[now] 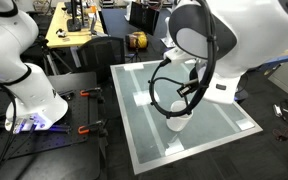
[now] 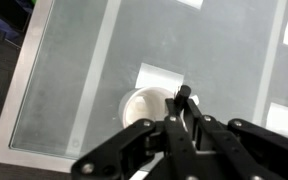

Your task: Take the black pen out of the white mug

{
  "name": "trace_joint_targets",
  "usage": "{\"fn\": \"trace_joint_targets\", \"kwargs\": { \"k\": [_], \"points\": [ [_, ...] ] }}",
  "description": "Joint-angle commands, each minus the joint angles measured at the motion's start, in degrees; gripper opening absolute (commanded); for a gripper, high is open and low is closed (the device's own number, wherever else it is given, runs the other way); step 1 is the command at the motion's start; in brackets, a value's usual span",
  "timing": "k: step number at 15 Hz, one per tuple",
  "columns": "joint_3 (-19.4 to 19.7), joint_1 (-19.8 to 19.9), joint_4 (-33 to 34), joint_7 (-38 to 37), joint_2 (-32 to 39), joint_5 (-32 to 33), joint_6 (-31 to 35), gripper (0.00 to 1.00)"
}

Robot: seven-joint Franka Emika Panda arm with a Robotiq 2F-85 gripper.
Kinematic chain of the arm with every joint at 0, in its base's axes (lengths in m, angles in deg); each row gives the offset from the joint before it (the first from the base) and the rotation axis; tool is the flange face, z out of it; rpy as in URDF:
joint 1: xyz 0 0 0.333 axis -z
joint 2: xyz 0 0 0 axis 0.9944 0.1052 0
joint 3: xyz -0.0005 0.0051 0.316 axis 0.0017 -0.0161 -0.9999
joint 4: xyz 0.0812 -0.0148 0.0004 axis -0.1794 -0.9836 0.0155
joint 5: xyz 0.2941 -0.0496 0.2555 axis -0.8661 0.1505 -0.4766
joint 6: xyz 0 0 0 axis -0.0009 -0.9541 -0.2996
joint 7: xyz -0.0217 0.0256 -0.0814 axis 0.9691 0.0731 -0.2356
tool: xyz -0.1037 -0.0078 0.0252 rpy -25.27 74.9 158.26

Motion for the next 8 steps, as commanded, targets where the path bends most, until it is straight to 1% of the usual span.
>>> {"fn": "trace_joint_targets", "kwargs": {
  "k": [1,3,8],
  "points": [
    [0.7,-0.8,-5.8,2.3,-8.5,2.0,-0.2,0.03],
    [0.5,-1.0,-7.8,2.9,-12.0,3.4,-0.1,0.03],
    [-1.1,-2.6,-12.6,7.9,-18.9,5.7,1.9,0.03]
  ]
}}
